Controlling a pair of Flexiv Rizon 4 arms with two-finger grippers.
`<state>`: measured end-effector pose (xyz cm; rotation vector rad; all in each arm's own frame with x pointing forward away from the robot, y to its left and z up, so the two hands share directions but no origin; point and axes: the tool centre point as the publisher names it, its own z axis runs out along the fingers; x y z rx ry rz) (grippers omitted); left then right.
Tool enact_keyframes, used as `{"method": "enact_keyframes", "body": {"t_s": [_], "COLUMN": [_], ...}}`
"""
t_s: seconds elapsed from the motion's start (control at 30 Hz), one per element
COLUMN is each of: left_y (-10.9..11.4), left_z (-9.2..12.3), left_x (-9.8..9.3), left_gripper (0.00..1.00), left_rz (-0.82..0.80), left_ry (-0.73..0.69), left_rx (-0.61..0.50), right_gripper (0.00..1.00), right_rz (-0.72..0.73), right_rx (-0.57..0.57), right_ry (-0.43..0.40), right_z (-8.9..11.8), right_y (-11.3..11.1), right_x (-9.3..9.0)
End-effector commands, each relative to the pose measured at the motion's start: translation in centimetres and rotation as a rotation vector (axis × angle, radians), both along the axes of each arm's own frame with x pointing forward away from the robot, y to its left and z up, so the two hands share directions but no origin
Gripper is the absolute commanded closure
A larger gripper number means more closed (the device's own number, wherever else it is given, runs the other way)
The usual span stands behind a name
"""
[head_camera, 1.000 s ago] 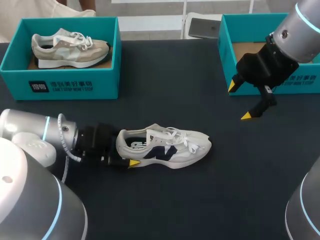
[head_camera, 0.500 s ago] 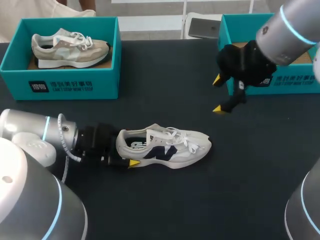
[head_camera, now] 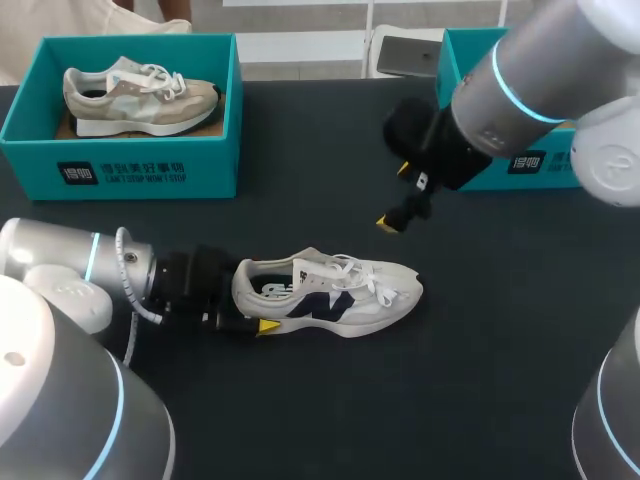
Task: Take the shoe out of the shoebox, open the shoe tongue, remove and reinsert the insole, then place the shoe into the shoebox
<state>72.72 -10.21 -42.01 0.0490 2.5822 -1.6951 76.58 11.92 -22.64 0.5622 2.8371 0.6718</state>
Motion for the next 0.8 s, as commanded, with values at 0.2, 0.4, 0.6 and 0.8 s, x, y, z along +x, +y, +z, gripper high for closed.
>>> {"method": "enact_keyframes", "body": {"t_s": [0.2, 0.4, 0.6, 0.8], "left_y": [-0.1, -0.1, -0.1, -0.1], "left_z": [-0.3, -0.3, -0.3, -0.3], "left_x": [-0.1, -0.1, -0.1, -0.1], "left_gripper": [1.0, 1.0, 1.0, 1.0], "left_rz": [0.0, 0.0, 0.0, 0.0], "left_ry": [0.0, 0.0, 0.0, 0.0], "left_rx": [0.001, 0.001, 0.001, 0.001], "right_gripper": [0.0, 0.0, 0.0, 0.0], "right_rz": [-0.379, -0.589, -0.665, -0.793], "right_rx": [0.031, 0.028, 0.008, -0.07], "right_ry": [0.004, 0.04, 0.056, 0.069], "right_z": [-0.3, -0.2, 0.0, -1.2], "right_y": [1.1, 2.2, 4.1, 6.8], "right_x": [2.1, 1.6, 0.3, -0.8]}}
